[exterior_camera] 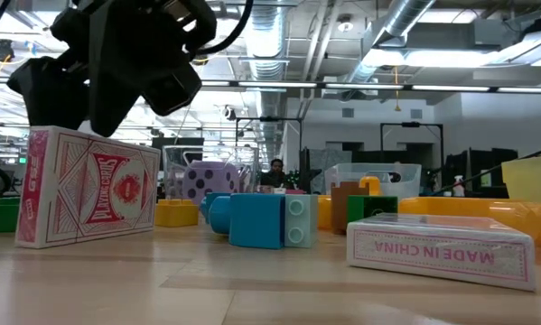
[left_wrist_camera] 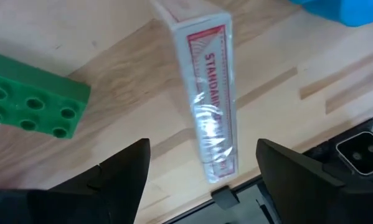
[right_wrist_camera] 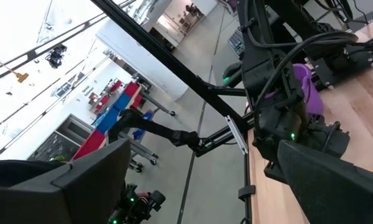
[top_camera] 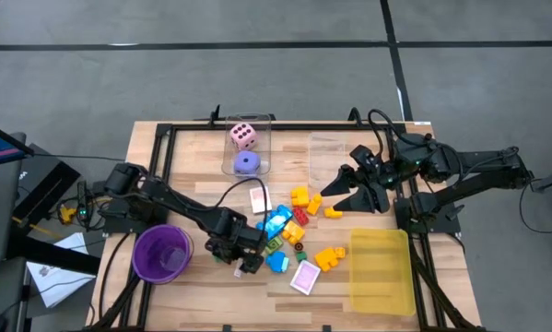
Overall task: Pick & Place Toys
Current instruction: Put the red deck of cards into the right transparent bin
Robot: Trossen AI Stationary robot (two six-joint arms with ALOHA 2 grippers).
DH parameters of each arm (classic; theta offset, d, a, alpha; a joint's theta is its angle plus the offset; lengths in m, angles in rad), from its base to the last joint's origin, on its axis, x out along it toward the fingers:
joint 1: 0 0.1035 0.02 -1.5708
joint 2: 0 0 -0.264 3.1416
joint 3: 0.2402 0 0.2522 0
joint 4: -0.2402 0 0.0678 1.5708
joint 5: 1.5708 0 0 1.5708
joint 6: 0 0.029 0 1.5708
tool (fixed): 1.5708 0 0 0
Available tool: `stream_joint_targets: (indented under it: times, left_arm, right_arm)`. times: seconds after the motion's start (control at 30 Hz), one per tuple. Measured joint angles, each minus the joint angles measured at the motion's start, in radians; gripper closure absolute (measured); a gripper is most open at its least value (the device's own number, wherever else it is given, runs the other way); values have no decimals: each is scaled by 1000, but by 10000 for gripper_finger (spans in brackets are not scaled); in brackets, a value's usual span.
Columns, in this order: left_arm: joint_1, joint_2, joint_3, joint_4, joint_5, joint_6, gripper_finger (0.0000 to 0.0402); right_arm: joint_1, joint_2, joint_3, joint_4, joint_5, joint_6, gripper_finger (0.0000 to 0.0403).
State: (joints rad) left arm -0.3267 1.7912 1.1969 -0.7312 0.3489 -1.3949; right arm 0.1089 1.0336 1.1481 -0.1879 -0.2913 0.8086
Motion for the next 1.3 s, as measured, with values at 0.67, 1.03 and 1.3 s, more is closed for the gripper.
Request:
stream_joint_targets:
  times: [0.67, 1.03, 1.3]
  left_arm:
    - [-6, 24, 0, 10, -3, 1, 153]
    - [-6, 24, 0, 18, -18, 7, 174]
    - [-9, 24, -105, 173, 28, -67, 176]
  right_arm:
    - [0, 0, 0, 0, 0, -2, 3]
    - [0, 0, 0, 1, 0, -8, 3]
    - [0, 0, 0, 0, -1, -16, 3]
